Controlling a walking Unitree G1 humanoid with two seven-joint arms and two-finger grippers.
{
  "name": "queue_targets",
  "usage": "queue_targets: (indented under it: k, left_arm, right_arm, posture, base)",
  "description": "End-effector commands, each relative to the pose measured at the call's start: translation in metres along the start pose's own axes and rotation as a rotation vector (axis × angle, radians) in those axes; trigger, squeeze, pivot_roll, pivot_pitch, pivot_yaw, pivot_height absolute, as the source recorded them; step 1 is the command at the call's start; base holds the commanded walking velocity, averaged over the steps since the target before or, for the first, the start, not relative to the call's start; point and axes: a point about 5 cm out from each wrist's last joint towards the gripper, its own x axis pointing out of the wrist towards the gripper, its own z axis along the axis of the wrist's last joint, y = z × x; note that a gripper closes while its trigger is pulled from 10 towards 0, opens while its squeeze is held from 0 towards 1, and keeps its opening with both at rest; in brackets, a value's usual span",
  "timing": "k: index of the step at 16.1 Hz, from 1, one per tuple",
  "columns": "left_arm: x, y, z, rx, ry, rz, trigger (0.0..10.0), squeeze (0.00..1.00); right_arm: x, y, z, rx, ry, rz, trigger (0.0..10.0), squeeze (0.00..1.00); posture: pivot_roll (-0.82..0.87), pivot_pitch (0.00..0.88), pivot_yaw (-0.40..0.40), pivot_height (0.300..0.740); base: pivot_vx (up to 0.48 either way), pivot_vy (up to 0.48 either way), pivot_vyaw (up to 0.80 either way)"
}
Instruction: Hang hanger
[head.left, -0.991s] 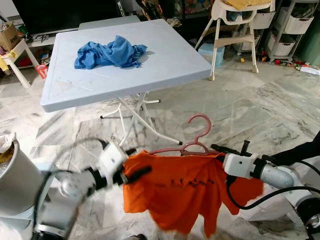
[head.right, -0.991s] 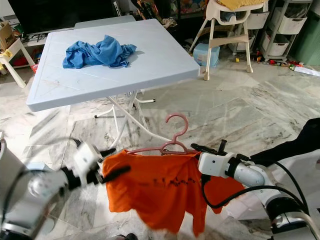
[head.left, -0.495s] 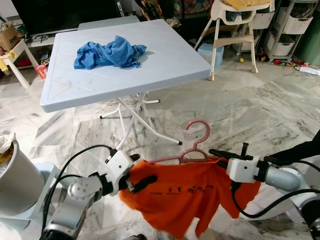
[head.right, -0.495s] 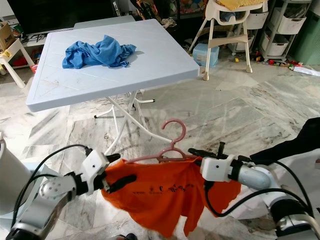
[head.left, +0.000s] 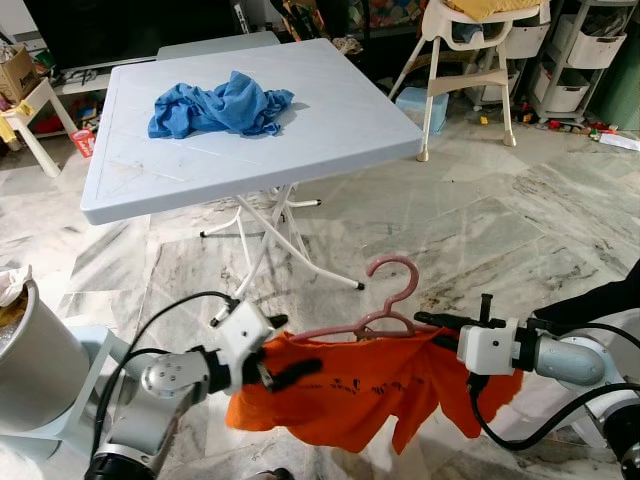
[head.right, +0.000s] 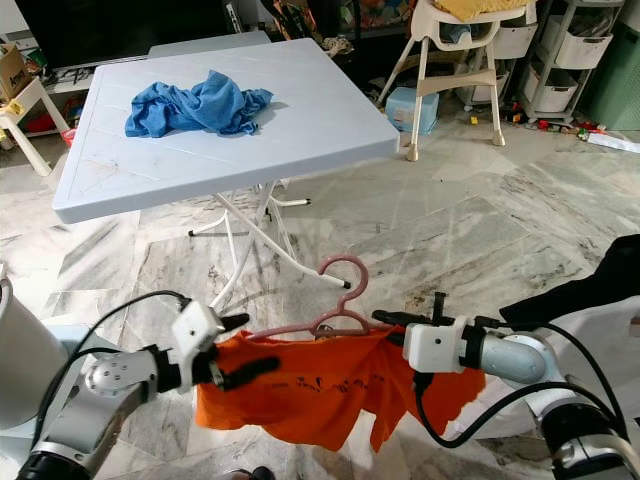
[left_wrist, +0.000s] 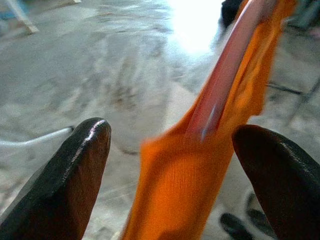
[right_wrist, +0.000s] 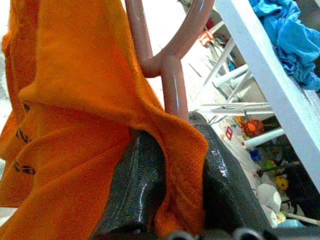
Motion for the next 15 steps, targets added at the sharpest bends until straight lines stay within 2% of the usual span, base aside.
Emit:
queue_targets:
  k: [1, 4, 5, 11, 15]
  left_arm:
    - [0.003, -0.002, 0.009, 0.021, -0.009, -0.047, 10.0, 0.0]
    - [0.007, -0.006, 0.013, 0.02, -0.008, -0.108, 10.0, 0.0]
    - [0.005, -0.008, 0.014, 0.007, 0.002, -0.139, 0.0, 0.0]
    - [-0.01, -0.011, 0.008, -0.004, 0.084, -0.237, 0.0, 0.0]
    - [-0.015, -0.006, 0.01, -0.002, 0.091, -0.233, 0.0, 0.0]
  right_arm:
    - [0.005, -0.003, 0.007, -0.026, -0.05, -0.003, 10.0, 0.0]
    - [0.009, 0.0, 0.009, -0.027, -0.059, 0.013, 10.0, 0.0]
    - [0.009, 0.001, 0.009, -0.028, -0.059, 0.018, 10.0, 0.0]
    - [0.007, 0.008, 0.007, -0.026, -0.046, 0.054, 10.0, 0.0]
    - [0.008, 0.008, 0.005, -0.021, -0.038, 0.059, 10.0, 0.0]
  posture:
    - [-0.13, 0.052, 0.087, 0.74]
    - [-0.13, 0.052, 0.087, 0.74]
    - [-0.13, 0.052, 0.087, 0.74]
    - [-0.13, 0.052, 0.087, 0.74]
    - [-0.12, 0.052, 0.084, 0.74]
  base:
    - [0.0, 0.0, 0.0]
    - [0.0, 0.0, 0.0]
    - [0.0, 0.0, 0.0]
    - [0.0, 0.0, 0.0]
    - [0.0, 0.0, 0.0]
